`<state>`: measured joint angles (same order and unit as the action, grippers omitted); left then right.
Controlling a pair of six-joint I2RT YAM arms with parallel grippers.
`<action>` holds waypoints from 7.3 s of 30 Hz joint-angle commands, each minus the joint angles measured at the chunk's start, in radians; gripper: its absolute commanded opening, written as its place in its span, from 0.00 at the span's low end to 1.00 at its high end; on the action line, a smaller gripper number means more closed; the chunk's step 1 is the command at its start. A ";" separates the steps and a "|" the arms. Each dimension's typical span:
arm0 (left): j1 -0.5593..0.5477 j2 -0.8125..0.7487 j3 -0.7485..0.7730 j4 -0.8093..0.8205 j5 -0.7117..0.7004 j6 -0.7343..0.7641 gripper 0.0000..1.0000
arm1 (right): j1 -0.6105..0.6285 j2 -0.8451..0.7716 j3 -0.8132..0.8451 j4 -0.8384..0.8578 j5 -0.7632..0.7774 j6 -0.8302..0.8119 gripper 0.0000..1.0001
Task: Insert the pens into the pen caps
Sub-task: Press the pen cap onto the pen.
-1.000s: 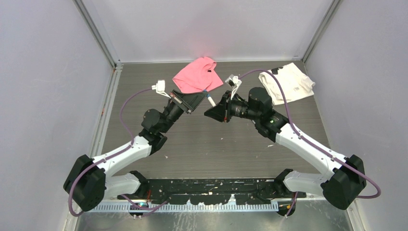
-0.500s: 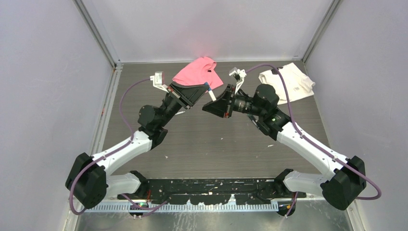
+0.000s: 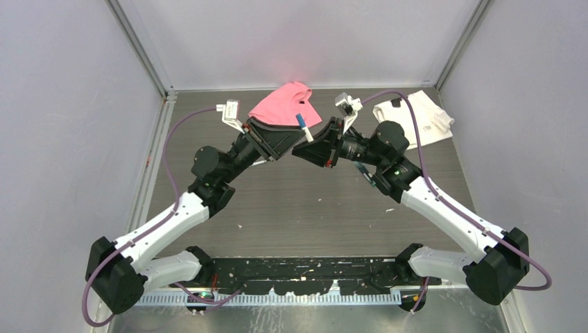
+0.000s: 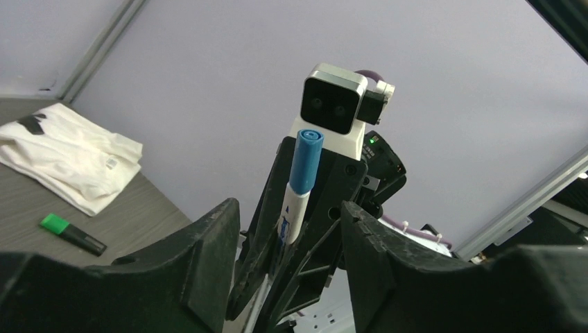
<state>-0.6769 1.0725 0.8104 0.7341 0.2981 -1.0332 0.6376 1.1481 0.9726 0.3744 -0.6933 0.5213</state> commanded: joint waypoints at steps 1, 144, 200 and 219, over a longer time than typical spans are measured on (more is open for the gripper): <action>0.000 -0.086 0.053 -0.143 0.006 0.105 0.62 | -0.003 -0.041 0.034 0.081 -0.011 -0.020 0.01; -0.058 0.321 0.075 -0.396 0.550 0.082 0.01 | -0.108 0.292 0.737 -0.439 -0.260 -0.383 0.01; -0.060 -0.131 -0.158 -0.081 0.095 0.372 0.68 | -0.131 0.101 0.199 0.103 -0.169 0.153 0.01; -0.153 0.222 0.035 0.270 0.081 0.342 0.58 | -0.134 0.102 0.199 0.129 -0.169 0.149 0.01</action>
<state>-0.8249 1.2839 0.7982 0.8780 0.3534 -0.6697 0.5083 1.2694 1.1404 0.4419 -0.8757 0.6613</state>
